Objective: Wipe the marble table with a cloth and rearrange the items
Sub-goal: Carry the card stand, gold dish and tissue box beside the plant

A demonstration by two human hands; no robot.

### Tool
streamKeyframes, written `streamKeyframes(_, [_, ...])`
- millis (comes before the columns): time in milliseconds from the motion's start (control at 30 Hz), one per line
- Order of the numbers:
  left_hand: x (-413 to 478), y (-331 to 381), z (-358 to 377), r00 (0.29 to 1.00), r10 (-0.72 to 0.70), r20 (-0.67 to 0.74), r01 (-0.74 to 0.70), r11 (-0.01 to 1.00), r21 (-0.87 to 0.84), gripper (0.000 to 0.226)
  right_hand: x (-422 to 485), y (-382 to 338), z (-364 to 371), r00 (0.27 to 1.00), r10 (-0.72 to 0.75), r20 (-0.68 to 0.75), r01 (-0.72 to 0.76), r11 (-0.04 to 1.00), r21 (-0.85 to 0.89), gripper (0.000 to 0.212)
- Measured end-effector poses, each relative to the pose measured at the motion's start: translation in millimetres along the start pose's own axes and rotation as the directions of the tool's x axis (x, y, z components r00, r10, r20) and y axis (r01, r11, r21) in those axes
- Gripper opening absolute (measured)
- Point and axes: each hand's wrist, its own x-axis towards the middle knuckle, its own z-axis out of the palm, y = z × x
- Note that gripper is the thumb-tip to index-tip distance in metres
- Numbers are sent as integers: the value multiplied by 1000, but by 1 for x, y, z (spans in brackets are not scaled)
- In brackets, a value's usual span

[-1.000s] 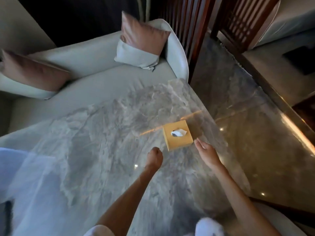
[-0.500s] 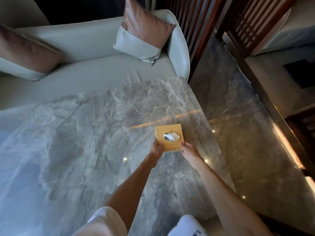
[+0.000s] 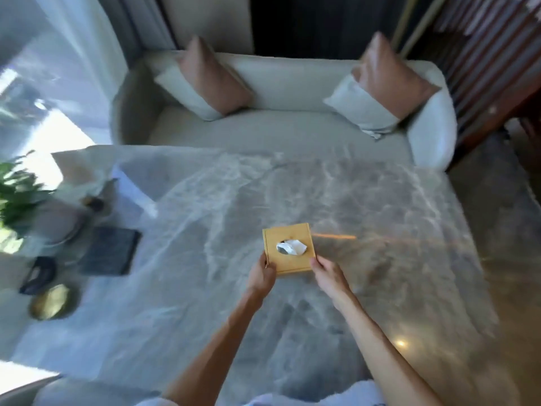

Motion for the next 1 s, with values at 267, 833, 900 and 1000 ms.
streamKeyframes(267, [-94, -124, -236, 929, -190, -316, 138, 974, -179, 30, -76, -98, 254, 944, -120, 307, 185, 964, -191, 29])
streamKeyframes(833, [-160, -320, -525, 609, -461, -646, 47, 834, -550, 27, -126, -253, 662, 663, -96, 742, 532, 759, -377, 36])
streamKeyframes(900, [-153, -327, -546, 607, -471, -640, 23, 815, -578, 28, -123, -265, 686, 666, -93, 740, 530, 757, -382, 37])
streamKeyframes(1000, [-145, -337, -564, 596, -497, -631, 31, 799, -600, 29, -118, -272, 712, 673, -70, 736, 530, 740, -415, 40])
